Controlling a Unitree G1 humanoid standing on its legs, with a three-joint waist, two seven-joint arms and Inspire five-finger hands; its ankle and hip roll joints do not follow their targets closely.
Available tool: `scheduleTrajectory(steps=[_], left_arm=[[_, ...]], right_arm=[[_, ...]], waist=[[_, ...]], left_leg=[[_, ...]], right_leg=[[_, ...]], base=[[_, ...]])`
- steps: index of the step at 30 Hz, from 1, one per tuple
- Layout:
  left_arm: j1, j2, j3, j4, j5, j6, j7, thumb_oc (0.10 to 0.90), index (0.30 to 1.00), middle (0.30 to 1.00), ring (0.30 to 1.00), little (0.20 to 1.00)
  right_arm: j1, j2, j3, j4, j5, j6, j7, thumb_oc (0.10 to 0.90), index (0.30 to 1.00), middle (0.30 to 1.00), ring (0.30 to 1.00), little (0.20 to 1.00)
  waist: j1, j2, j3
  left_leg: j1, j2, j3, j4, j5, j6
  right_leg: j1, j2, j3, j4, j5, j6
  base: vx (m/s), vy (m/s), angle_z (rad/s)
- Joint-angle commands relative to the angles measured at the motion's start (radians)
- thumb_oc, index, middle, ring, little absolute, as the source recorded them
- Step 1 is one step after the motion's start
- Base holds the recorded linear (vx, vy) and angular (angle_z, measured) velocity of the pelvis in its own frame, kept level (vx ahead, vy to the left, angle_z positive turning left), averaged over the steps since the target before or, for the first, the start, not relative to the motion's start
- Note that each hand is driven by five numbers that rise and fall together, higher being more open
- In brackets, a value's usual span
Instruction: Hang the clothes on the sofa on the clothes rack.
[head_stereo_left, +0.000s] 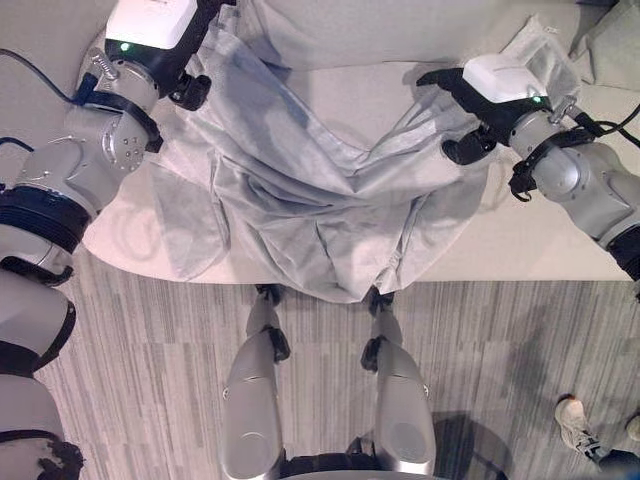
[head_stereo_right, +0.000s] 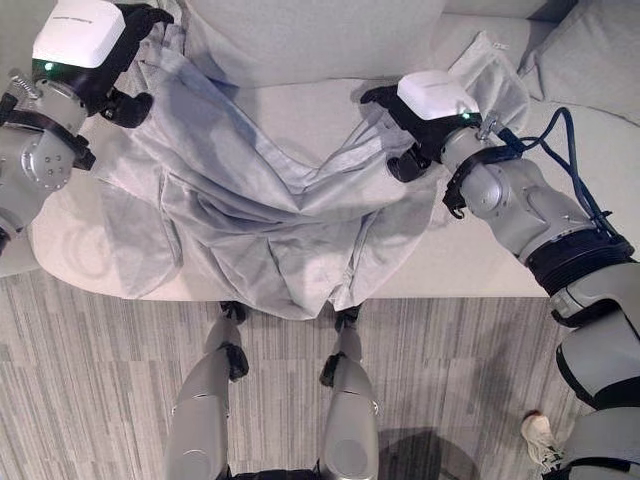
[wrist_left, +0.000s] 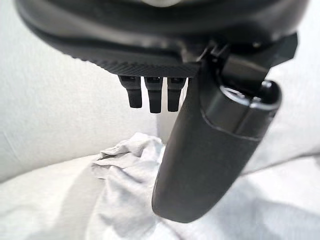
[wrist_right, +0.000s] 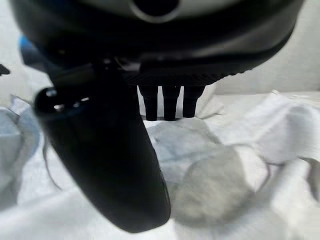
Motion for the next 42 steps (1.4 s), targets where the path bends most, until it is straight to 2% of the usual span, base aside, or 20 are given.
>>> scheduleTrajectory(steps=[1,4,6,9,19,25,31,36,42], left_arm=[[-0.067,0.063,0.049,-0.051,0.014,-0.030,0.055,0.800,0.900,0.900,0.900,0.900],[-0.067,0.063,0.049,-0.051,0.014,-0.030,0.055,0.800,0.900,0.900,0.900,0.900],[0.034,0.119,0.104,-0.163,-0.028,-0.060,0.018,0.800,0.900,0.900,0.900,0.900],[0.088,0.138,0.125,-0.217,-0.038,-0.069,-0.009,0.800,0.900,0.900,0.900,0.900],[0.112,0.160,0.054,-0.304,-0.072,-0.109,-0.114,0.800,0.900,0.900,0.900,0.900],[0.063,0.127,0.043,-0.288,-0.074,-0.101,-0.093,0.800,0.900,0.900,0.900,0.900],[-0.045,0.077,0.041,-0.239,-0.075,-0.077,-0.023,0.800,0.900,0.900,0.900,0.900],[-0.094,0.063,0.098,-0.299,-0.098,-0.071,0.028,0.800,0.900,0.900,0.900,0.900],[-0.082,0.040,0.149,-0.367,-0.147,-0.079,0.023,0.800,0.900,0.900,0.900,0.900]], right_arm=[[-0.004,-0.082,-0.077,-0.037,0.022,-0.018,-0.007,0.800,0.900,0.900,0.900,0.900],[-0.004,-0.082,-0.077,-0.037,0.022,-0.018,-0.007,0.800,0.900,0.900,0.900,0.900],[0.101,-0.123,-0.132,-0.039,0.013,-0.017,0.018,0.800,0.900,0.900,0.900,0.900],[0.144,-0.135,-0.162,-0.045,0.008,-0.016,0.021,0.800,0.900,0.900,0.900,0.900],[0.087,-0.172,-0.139,-0.020,0.000,-0.007,0.013,0.800,0.900,0.900,0.900,0.900],[0.029,-0.168,-0.138,-0.004,0.017,-0.003,-0.018,0.800,0.900,0.900,0.900,0.900],[-0.055,-0.168,-0.119,0.004,0.025,-0.001,-0.066,0.800,0.900,0.900,0.900,0.900],[-0.065,-0.185,-0.158,-0.028,0.030,0.001,-0.102,0.800,0.900,0.900,0.900,0.900],[-0.061,-0.197,-0.171,-0.047,0.013,0.006,-0.105,0.800,0.900,0.900,0.900,0.900]], waist=[[0.007,0.009,-0.042],[0.007,0.009,-0.042],[0.016,0.016,-0.032],[0.018,0.022,-0.032],[0.019,0.032,-0.009],[0.015,0.033,-0.009],[0.008,0.023,-0.009],[0.004,0.017,-0.009],[0.006,0.015,-0.009]], left_leg=[[-0.030,0.123,-0.026,0.162,-0.222,-0.198],[-0.030,0.123,-0.026,0.162,-0.222,-0.198],[-0.028,0.122,-0.031,0.171,-0.229,-0.197],[-0.026,0.122,-0.031,0.179,-0.233,-0.196],[-0.060,0.124,-0.037,0.190,-0.231,-0.197],[-0.074,0.121,-0.040,0.184,-0.228,-0.198],[-0.089,0.116,-0.050,0.184,-0.231,-0.195],[-0.095,0.115,-0.058,0.188,-0.238,-0.192],[-0.103,0.113,-0.063,0.194,-0.244,-0.192]], right_leg=[[-0.025,-0.082,0.032,0.006,0.001,0.095],[-0.025,-0.082,0.032,0.006,0.001,0.095],[-0.017,-0.087,0.025,0.013,-0.006,0.095],[-0.015,-0.090,0.027,0.019,-0.009,0.095],[-0.051,-0.095,0.030,0.029,-0.004,0.095],[-0.070,-0.096,0.030,0.033,-0.001,0.095],[-0.086,-0.093,0.037,0.037,-0.002,0.095],[-0.095,-0.093,0.040,0.044,-0.008,0.095],[-0.102,-0.093,0.045,0.048,-0.012,0.095]], base=[[0.01,-0.001,0.07],[0.00,0.000,0.04],[0.04,0.004,-0.01],[0.01,0.003,0.00],[0.00,0.001,-0.05],[0.00,-0.001,0.02],[0.00,0.000,0.00],[0.00,0.000,0.00],[0.00,0.000,0.00]])
